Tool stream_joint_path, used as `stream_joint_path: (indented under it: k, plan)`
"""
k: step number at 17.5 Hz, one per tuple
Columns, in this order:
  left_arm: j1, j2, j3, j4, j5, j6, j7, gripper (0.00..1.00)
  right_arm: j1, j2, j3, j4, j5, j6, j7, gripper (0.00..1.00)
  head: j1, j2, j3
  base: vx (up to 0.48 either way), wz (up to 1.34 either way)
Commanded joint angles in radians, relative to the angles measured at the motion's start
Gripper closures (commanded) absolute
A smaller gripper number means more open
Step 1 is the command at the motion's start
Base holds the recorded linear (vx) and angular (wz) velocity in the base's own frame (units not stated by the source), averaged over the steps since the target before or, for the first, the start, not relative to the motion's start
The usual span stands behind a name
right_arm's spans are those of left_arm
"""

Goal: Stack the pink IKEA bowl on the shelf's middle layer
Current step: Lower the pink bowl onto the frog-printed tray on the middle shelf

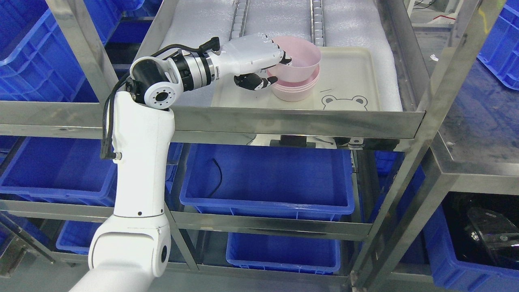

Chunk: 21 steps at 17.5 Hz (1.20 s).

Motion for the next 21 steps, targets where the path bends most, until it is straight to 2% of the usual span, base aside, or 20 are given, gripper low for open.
stream_joint_path:
  k: [1, 3, 6, 9, 13, 14, 15, 17, 19, 21]
  plan:
    - [-0.001, 0.017, 0.023, 0.041, -0.01, 0.0, -0.001, 0.96, 0.003, -0.017, 0.0, -0.017, 0.0, -0.001, 0.0, 0.0, 0.0, 0.0, 0.0, 0.0, 0.0]
    - [-0.007, 0.017, 0.009, 0.057, -0.009, 0.0, -0.002, 0.93, 0.003, -0.017, 0.0, -0.017, 0.0, -0.001, 0.0, 0.0, 0.0, 0.0, 0.0, 0.0, 0.0]
    - [-0.007, 0.017, 0.0, 0.062, -0.004, 0.0, -0.001, 0.68, 0.003, -0.017, 0.0, -0.017, 0.0, -0.001, 0.0, 0.0, 0.0, 0.0, 0.0, 0.0, 0.0]
    - [-0.006, 0.017, 0.003, 0.062, -0.003, 0.0, -0.005, 0.58, 0.003, -0.017, 0.0, -0.017, 0.0, -0.001, 0.0, 0.0, 0.0, 0.0, 0.0, 0.0, 0.0]
    - [-0.006, 0.017, 0.012, 0.045, 0.01, 0.0, -0.004, 0.22, 0.003, -0.017, 0.0, -0.017, 0.0, -0.001, 0.0, 0.0, 0.0, 0.0, 0.0, 0.0, 0.0]
    - [-0.006, 0.017, 0.015, 0.03, 0.036, 0.0, 0.005, 0.17, 0.003, -0.017, 0.0, -0.017, 0.0, -0.001, 0.0, 0.0, 0.0, 0.0, 0.0, -0.003, 0.04]
    - [-0.006, 0.017, 0.017, 0.012, 0.127, 0.0, 0.016, 0.13, 0.003, -0.017, 0.0, -0.017, 0.0, -0.001, 0.0, 0.0, 0.0, 0.0, 0.0, -0.003, 0.04]
    - [-0.006, 0.017, 0.004, 0.007, 0.332, 0.0, 0.021, 0.12, 0.005, -0.017, 0.0, -0.017, 0.0, -0.001, 0.0, 0.0, 0.0, 0.0, 0.0, -0.002, 0.02]
    - [-0.007, 0.017, -0.015, 0.005, 0.477, 0.0, 0.028, 0.12, 0.003, -0.017, 0.0, -0.017, 0.0, -0.001, 0.0, 0.0, 0.0, 0.0, 0.0, 0.0, 0.0]
    - [0.005, 0.017, -0.108, -0.025, 0.597, 0.0, 0.141, 0.12, 0.003, -0.017, 0.0, -0.017, 0.0, -0.001, 0.0, 0.0, 0.0, 0.0, 0.0, 0.002, -0.01]
